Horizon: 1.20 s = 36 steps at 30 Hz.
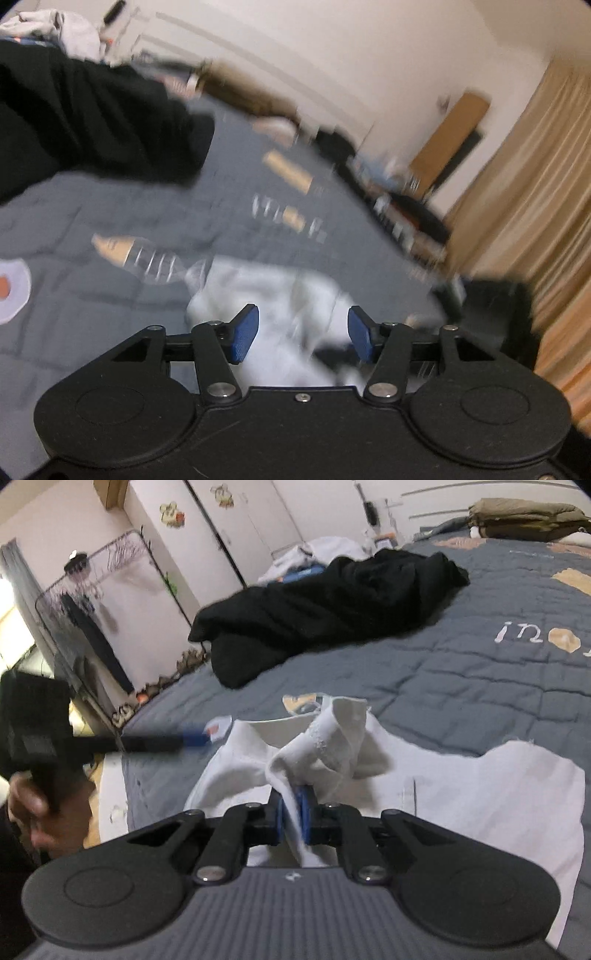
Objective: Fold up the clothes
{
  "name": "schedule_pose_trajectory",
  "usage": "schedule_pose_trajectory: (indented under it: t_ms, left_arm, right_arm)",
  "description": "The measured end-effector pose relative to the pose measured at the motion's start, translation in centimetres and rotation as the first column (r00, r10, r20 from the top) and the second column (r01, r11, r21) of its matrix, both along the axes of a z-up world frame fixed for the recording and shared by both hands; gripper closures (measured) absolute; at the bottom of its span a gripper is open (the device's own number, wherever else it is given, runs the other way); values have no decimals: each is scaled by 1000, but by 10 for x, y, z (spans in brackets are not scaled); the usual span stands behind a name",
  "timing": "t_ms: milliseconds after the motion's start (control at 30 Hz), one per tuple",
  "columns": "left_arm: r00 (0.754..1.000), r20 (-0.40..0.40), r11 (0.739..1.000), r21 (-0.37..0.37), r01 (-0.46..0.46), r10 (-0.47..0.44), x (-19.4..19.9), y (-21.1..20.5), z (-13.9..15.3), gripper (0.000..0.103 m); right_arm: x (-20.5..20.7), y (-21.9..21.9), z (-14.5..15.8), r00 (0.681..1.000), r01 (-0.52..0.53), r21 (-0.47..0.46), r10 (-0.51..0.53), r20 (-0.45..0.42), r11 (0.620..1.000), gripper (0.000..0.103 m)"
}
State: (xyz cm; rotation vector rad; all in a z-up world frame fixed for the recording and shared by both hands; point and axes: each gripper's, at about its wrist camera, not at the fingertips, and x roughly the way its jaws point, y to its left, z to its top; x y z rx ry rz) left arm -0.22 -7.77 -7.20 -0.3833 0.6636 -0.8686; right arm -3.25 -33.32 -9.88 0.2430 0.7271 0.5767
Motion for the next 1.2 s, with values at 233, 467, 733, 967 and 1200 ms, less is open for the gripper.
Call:
schedule_pose_trajectory:
  t_ms: [233,467,733,967,1200]
  left_arm:
    - [1000,-6,997,74,21,-21,11,-43,-8,50]
    - [995,-99,973,232,7,17,23,-57,-42,94]
    - [993,-117,972,233,4,24,23,-42,-44,94]
    - [993,-120,973,232,5,24,21,-42,-43,94]
    - [994,-109,981,192,-4,26,21,-41,-37,93]
  right_arm:
    - [-4,19,-2,999,-53,-76,54,4,996,89]
    - [-8,1,12,998,-66,-72,64,-20,995,88]
    - [8,-47,-14,986,161,-22,-162,-41,987,70]
    - [25,-34,-48,975,156,8,-153,-160,988,68]
    - [17,-57,-39,961,238,200,-200,-191,951,99]
